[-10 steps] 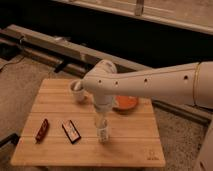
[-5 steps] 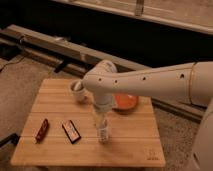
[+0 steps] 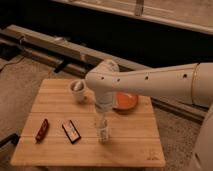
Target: Knock the bottle over
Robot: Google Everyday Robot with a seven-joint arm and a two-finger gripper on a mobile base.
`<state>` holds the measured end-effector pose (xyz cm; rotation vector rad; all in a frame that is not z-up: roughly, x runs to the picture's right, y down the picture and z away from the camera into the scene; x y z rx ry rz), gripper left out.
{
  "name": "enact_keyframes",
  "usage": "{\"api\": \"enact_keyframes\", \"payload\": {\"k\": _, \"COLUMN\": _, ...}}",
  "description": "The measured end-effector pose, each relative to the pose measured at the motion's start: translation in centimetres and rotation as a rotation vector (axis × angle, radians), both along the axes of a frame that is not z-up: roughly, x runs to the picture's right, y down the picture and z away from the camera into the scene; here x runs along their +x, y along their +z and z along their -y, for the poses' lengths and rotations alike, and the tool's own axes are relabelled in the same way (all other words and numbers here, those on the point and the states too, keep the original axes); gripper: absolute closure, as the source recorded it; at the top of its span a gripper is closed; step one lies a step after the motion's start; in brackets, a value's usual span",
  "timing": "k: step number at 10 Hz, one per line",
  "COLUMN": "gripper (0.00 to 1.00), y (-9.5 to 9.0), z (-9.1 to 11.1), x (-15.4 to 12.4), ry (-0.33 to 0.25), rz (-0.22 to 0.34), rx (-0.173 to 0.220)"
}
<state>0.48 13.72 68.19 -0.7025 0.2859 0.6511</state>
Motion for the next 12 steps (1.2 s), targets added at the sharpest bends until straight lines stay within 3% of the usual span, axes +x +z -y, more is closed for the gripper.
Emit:
{"api": "enact_keyframes", "payload": {"k": 3, "gripper": 0.2, "y": 0.7, "z": 0.5, "x": -0.2, "ry": 0.0, "rz": 0.012, "rx": 0.001}}
{"api": "enact_keyframes", "payload": {"k": 6, "gripper": 0.2, "y": 3.3, "z": 2.1, "x": -1.1, "ry": 0.003, "rz": 0.029, "rx": -0.011}}
{"api": "enact_keyframes", "payload": {"k": 10, "gripper": 0.2, "y": 3.0, "z": 1.0, "x": 0.3, "ry": 0.031, "rz": 0.002, "rx": -0.041}}
{"api": "enact_keyframes", "payload": {"k": 12, "gripper": 0.2, "y": 2.7, "z": 0.4, "x": 1.6, "ry": 0.039, "rz": -0.037, "rx": -0.057}}
